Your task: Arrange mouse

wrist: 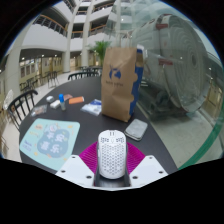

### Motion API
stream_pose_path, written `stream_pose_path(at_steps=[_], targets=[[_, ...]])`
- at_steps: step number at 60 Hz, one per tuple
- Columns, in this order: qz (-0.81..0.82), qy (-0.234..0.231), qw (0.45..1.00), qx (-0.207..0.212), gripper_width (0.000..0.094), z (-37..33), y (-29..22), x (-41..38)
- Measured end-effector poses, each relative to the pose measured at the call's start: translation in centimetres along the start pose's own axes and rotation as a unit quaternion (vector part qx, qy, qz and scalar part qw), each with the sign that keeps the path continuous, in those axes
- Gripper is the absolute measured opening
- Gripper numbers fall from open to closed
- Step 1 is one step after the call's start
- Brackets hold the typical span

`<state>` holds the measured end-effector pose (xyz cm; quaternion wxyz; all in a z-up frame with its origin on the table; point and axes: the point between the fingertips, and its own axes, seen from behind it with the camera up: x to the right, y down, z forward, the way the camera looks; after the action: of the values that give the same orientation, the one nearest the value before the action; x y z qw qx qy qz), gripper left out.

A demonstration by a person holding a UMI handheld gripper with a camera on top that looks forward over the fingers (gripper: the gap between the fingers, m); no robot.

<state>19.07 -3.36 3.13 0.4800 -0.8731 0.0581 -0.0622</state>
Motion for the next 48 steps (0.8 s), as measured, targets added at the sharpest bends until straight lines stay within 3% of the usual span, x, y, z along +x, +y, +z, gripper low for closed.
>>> stream_pose_path(at_steps=[5,10,13,19,31,33,36,41,46,48], targets=[[0.039,0.021,0.998,0.04,0.0342,-3.0,-5.2,-2.6],[0.045,-0.009,0.996,0.079,0.0343,-5.1,-9.6,-8.7],[0.053,-0.024,0.995,0.079,0.0343,-5.2,-10.3,-13.0],[0.036,-0.048,0.997,0.058,0.0347,-3.0,-8.9,-19.8],[0.008,-0.04,0.998,-0.046,0.0352,2.9,0.6,-26.3],[0.004,-0.032,0.998,-0.062,0.0396,3.4,1.7,-26.1],[-0.012,-0.025,0.999,-0.039,0.0442,3.8,1.0,-26.0],[-0.031,-0.058,0.997,-0.05,0.054,3.3,1.5,-26.4],[-0.031,-0.101,0.993,-0.053,0.087,1.3,1.4,-26.5],[-0.034,-0.11,0.992,-0.05,0.0843,0.0,1.6,-25.9]])
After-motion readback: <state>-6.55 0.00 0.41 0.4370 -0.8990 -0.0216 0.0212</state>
